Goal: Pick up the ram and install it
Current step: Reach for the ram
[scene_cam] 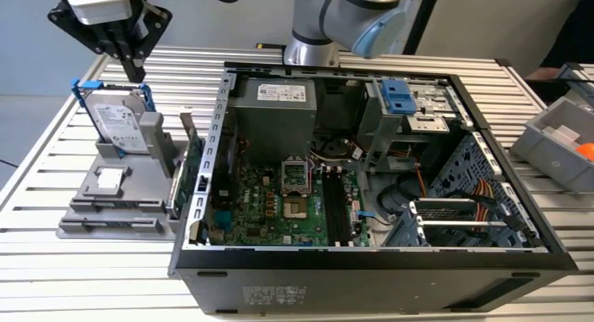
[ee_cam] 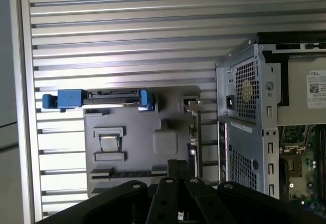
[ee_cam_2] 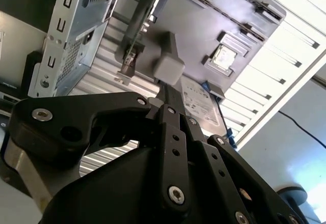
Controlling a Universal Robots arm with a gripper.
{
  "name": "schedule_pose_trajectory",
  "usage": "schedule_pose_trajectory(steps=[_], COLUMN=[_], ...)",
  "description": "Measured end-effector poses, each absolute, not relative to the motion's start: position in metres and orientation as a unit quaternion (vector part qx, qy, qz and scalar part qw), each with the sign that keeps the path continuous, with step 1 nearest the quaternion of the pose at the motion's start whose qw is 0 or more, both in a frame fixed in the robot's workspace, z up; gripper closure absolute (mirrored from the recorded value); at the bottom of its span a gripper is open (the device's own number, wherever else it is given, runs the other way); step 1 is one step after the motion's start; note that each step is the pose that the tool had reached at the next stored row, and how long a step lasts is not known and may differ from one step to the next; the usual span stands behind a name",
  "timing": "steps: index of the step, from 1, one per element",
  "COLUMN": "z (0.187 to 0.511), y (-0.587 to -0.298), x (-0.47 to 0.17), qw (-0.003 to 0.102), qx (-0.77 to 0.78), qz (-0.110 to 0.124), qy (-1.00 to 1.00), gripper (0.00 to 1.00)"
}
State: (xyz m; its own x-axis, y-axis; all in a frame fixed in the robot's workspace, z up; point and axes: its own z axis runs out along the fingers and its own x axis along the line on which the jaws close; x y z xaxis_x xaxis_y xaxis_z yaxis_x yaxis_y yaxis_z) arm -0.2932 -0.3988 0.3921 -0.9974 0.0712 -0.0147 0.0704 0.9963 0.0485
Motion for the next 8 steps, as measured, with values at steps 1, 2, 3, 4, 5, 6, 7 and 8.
schedule_pose_trajectory(steps=[1,2,3,4,5,6,7,8], z=[0.392,0.392,0.392,0.392,0.392,0.392,0.392,0.392], y=[-0.399,-0.399,-0.399,-0.399,-0.399,-0.399,-0.399,-0.399], x=[-0.295,-0.297,-0.298,-0.3,-0.302,-0.303,-0.305,-0.306], qw=[0.008,0.008,0.008,0.008,0.008,0.008,0.008,0.008], qx=[0.035,0.035,0.035,0.035,0.035,0.035,0.035,0.035], qz=[0.024,0.024,0.024,0.024,0.024,0.024,0.024,0.024], qy=[0.999,0.999,0.999,0.999,0.999,0.999,0.999,0.999], gripper=[1.0,1.0,1.0,1.0,1.0,1.0,1.0,1.0])
